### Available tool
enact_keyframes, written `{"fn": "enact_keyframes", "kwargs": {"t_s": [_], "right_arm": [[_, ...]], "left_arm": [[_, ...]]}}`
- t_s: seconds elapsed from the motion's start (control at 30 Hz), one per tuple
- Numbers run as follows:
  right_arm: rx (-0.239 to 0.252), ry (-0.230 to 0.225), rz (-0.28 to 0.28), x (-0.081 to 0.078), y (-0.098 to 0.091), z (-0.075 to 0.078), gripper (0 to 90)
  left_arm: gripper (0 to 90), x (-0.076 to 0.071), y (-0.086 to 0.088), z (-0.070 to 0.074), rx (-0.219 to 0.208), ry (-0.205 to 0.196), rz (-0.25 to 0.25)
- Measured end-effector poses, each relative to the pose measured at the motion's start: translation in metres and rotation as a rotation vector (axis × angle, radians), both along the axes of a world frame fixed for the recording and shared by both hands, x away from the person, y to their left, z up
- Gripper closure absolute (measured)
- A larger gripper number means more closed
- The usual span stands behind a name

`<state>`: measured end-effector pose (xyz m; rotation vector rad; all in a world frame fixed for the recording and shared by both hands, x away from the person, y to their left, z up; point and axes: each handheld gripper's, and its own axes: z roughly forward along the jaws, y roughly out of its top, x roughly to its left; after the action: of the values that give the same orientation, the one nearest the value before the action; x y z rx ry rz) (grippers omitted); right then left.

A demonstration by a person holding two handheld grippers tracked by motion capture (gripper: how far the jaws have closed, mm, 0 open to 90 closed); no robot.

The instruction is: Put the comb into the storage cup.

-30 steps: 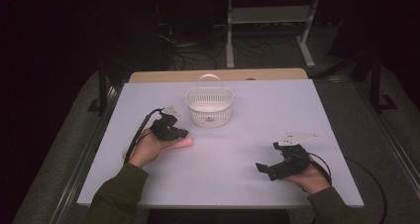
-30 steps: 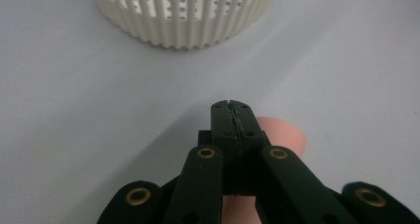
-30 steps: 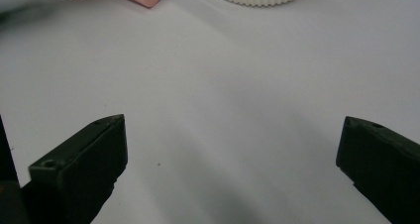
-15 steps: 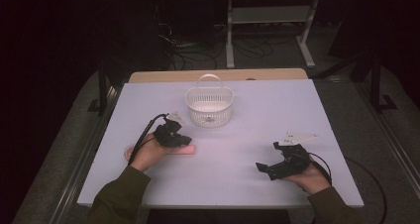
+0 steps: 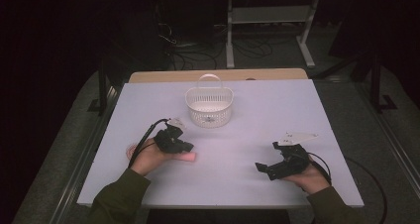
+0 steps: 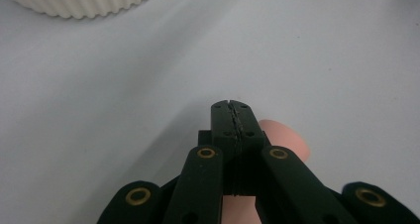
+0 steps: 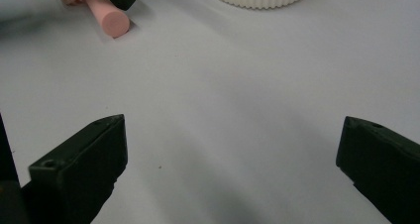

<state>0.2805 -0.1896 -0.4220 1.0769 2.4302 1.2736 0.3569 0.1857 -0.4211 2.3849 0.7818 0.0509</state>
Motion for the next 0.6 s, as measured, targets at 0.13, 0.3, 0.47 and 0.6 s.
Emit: {"fn": "enact_keyframes", "kwargs": {"t_s": [0.13, 0.3, 0.47, 0.6], "right_arm": [[0.001, 0.000, 0.000, 0.000, 0.000, 0.000, 0.0], [0.000, 0.001, -0.002, 0.000, 0.000, 0.000, 0.0], [0.000, 0.001, -0.001, 0.000, 0.000, 0.000, 0.0], [0.000, 0.001, -0.001, 0.000, 0.000, 0.000, 0.0]], "left_arm": [[90.0, -0.005, -0.005, 0.000, 0.009, 0.000, -0.017], [90.0, -0.012, -0.012, 0.000, 0.018, 0.006, -0.041], [90.0, -0.020, -0.018, -0.002, 0.033, 0.011, -0.069], [90.0, -0.026, -0.021, -0.003, 0.040, 0.018, -0.089]]}}
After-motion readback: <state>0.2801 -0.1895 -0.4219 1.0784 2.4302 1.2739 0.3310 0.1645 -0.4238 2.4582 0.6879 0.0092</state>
